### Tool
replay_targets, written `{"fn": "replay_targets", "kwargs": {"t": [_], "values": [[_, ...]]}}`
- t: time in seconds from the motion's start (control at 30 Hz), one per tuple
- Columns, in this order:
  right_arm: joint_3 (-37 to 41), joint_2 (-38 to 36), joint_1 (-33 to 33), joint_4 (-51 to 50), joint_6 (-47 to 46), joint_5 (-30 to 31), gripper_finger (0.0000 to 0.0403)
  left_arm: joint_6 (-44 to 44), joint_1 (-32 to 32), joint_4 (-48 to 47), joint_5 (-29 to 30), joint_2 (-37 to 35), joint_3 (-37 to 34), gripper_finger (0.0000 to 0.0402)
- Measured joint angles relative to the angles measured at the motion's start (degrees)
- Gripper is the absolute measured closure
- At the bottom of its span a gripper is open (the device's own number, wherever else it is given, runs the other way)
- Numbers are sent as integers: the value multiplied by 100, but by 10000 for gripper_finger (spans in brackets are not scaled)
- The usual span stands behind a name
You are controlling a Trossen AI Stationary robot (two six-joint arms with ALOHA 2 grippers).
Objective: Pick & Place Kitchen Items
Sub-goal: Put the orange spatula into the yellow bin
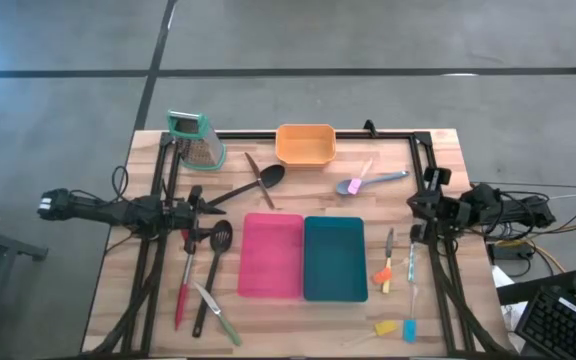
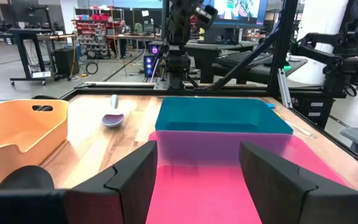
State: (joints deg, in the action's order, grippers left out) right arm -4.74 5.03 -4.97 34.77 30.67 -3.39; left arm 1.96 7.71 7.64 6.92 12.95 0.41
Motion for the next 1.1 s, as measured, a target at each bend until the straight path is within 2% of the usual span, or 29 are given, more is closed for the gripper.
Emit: {"fn": "replay_targets", "kwargs": {"t": [0.13,0.27,0.5,0.7,0.87,0.97,1.1], "values": [[-546,651,-2,-88,-32,-15,394,0,1,0,0,-2,1,170],[-1304,1721,-2,-730,-30,33,394,0,1,0,0,0,1,170],[-3015,3601,-2,-3192,-528,962,394,0,0,-2,2,0,0,170],[-4263,4741,-53,-5664,-1748,1089,394,0,1,-2,0,-2,0,170],[-4738,5337,-411,-7410,-2913,1092,394,0,1,-2,0,0,1,170],[-4766,5531,-771,-7852,-3384,1094,394,0,0,-2,0,-2,1,170],[-4693,5682,-1332,-7929,-3969,1096,394,0,0,-2,0,-2,2,170]]}}
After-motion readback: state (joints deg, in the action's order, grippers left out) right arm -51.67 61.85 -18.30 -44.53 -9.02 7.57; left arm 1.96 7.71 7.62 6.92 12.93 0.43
